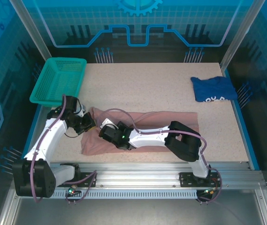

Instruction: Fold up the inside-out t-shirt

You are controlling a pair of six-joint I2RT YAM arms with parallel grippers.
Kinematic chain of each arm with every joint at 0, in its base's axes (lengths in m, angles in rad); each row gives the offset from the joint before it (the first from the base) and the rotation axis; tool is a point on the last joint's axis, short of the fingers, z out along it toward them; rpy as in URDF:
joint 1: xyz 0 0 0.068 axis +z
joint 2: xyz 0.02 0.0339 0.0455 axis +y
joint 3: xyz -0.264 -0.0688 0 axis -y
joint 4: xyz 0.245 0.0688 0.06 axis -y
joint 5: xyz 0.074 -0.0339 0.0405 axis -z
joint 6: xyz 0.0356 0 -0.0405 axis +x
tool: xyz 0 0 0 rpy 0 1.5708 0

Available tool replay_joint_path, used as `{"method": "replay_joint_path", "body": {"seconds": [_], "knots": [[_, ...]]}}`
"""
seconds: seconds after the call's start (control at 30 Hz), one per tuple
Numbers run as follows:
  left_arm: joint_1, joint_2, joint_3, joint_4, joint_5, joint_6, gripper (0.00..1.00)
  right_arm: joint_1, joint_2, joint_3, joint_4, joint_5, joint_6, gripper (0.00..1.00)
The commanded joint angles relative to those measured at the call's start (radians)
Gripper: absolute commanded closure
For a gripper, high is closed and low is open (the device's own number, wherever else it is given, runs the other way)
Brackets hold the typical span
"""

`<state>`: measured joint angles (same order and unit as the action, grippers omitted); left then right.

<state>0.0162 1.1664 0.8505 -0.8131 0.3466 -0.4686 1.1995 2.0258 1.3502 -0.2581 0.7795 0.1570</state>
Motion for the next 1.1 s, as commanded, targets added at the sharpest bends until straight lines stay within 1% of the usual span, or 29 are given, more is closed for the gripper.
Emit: {"method": "replay_joint_path", "body": {"seconds": [0.0, 0.17, 0.37, 0.53, 0.63, 0.67, 0.73, 0.83, 0.9, 0.97, 1.0, 1.07], "knots": [[0.010, 0.008, 0.030, -0.011, 0.020, 0.019, 1.00, 0.008, -0.036, 0.008, -0.082, 0.073, 0.022, 0.56], [0.011, 0.009, 0.024, -0.017, 0.013, 0.026, 1.00, 0.008, -0.088, -0.004, -0.151, 0.070, 0.036, 0.64], [0.010, 0.006, -0.010, -0.009, 0.009, 0.015, 1.00, 0.007, -0.118, -0.023, -0.242, 0.016, 0.080, 0.72], [0.008, -0.011, -0.058, -0.010, 0.008, -0.011, 1.00, 0.011, -0.135, -0.049, -0.278, -0.071, 0.114, 0.76], [0.003, -0.025, -0.079, -0.025, -0.005, -0.024, 0.99, 0.015, -0.157, -0.074, -0.280, -0.144, 0.133, 0.78], [-0.003, -0.029, -0.077, -0.032, -0.014, -0.025, 0.96, 0.018, -0.162, -0.084, -0.277, -0.174, 0.136, 0.78], [-0.010, -0.028, -0.075, -0.041, -0.032, -0.031, 0.86, 0.024, -0.172, -0.100, -0.268, -0.233, 0.134, 0.76], [-0.012, -0.034, -0.068, -0.046, -0.076, -0.035, 0.62, 0.028, -0.197, -0.115, -0.260, -0.322, 0.122, 0.66], [-0.012, -0.051, -0.061, -0.038, -0.124, -0.041, 0.51, 0.023, -0.226, -0.124, -0.253, -0.361, 0.106, 0.60], [-0.013, -0.077, -0.065, 0.005, -0.145, -0.066, 0.45, -0.002, -0.271, -0.138, -0.232, -0.418, 0.093, 0.55], [-0.016, -0.088, -0.069, 0.034, -0.141, -0.086, 0.44, -0.017, -0.293, -0.147, -0.214, -0.451, 0.089, 0.54], [-0.042, -0.101, -0.095, 0.149, -0.107, -0.148, 0.44, -0.069, -0.336, -0.173, -0.154, -0.533, 0.098, 0.53]]}}
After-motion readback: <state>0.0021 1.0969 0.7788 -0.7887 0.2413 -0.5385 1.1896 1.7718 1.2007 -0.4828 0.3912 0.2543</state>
